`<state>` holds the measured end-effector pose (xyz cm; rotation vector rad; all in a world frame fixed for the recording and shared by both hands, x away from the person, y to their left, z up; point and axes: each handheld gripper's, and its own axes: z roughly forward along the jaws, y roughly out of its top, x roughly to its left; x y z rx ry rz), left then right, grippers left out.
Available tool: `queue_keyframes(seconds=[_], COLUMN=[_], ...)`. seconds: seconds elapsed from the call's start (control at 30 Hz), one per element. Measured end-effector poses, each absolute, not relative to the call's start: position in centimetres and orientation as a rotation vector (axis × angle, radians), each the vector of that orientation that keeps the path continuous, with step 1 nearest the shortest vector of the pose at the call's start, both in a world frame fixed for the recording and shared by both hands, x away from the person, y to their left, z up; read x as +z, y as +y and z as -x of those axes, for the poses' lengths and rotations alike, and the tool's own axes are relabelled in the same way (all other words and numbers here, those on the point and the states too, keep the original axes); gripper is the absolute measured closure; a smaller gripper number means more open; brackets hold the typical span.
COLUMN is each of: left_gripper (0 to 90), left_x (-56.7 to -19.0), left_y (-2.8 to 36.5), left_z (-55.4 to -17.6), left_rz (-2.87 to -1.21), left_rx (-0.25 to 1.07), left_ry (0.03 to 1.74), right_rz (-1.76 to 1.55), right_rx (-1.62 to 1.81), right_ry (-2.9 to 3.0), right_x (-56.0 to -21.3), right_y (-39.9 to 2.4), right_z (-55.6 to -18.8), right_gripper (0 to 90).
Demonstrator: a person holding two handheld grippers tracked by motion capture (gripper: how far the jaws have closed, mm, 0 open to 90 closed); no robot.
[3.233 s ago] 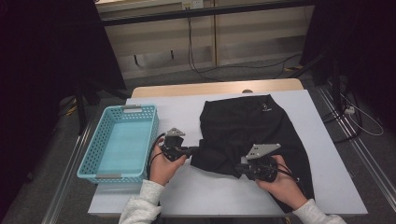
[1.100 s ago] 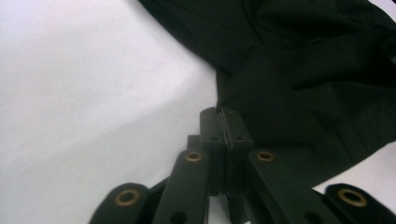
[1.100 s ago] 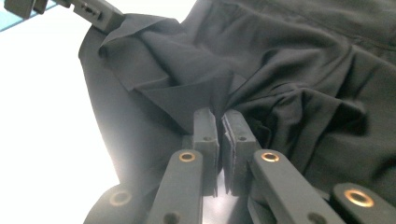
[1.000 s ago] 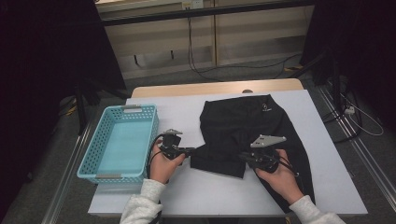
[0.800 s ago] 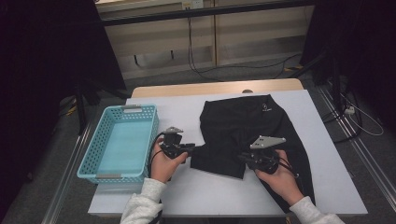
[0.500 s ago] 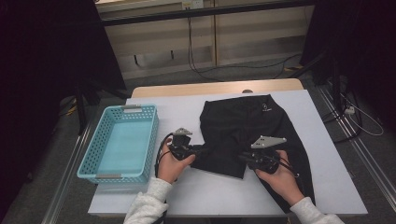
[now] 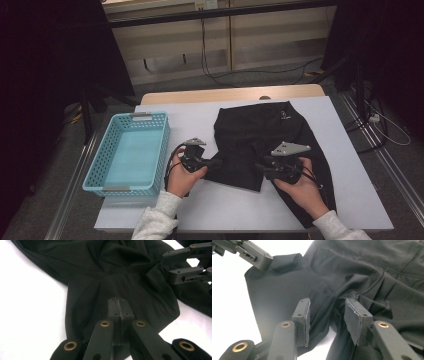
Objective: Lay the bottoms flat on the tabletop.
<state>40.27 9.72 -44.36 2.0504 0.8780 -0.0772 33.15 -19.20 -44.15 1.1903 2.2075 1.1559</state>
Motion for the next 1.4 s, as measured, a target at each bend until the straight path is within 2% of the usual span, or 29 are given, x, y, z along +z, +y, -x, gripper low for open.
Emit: queue_keyframes(seconds=[0.07,0.13,0.17,0.27,0.33,0.43,0.5,0.7,0.8,1.03,1.4], left_gripper=[87.3,65.0,57.4,46.0,45.6,47.5,61.1,80.1,87.7,89.7,89.8], left_x=[-44.4,-44.5,-44.6,-45.0,-45.2,-45.8,-45.9,-45.9,-45.7,-44.2,-43.0], left_y=[9.8,10.0,10.1,9.9,9.8,9.5,9.4,9.0,8.9,9.6,11.2], left_z=[-40.4,-41.0,-41.2,-41.9,-42.1,-42.7,-42.7,-42.6,-42.5,-41.6,-39.1], left_rz=[-2.043,-2.025,-2.02,-2.037,-2.04,-2.058,-2.05,-2.065,-2.062,-2.035,-2.022], left_rx=[-0.024,0.046,0.054,0.117,0.119,0.121,0.077,0.019,0.001,-0.044,-0.086], left_ry=[0.886,0.907,0.915,0.92,0.919,0.924,0.927,0.949,0.955,0.935,0.889], right_rz=[-1.175,-1.158,-1.149,-1.146,-1.146,-1.135,-1.123,-1.142,-1.133,-1.149,-1.067], right_rx=[1.159,1.151,1.148,1.145,1.136,1.147,1.144,1.157,1.173,1.216,1.261], right_ry=[2.219,2.218,2.228,2.24,2.251,2.266,2.274,2.312,2.313,2.313,2.344], right_x=[-44.3,-44.2,-44.1,-44.3,-44.5,-44.7,-44.7,-45.4,-45.4,-45.4,-44.7], right_y=[-18.9,-18.6,-18.5,-18.2,-18.2,-18.1,-17.8,-17.7,-17.8,-18.3,-18.5], right_z=[-33.1,-32.9,-32.9,-32.9,-33.0,-33.1,-33.0,-33.4,-33.4,-33.2,-30.7], right_gripper=[56.9,58.6,59.9,61.5,65.9,70.3,75.0,85.1,87.2,88.3,88.0])
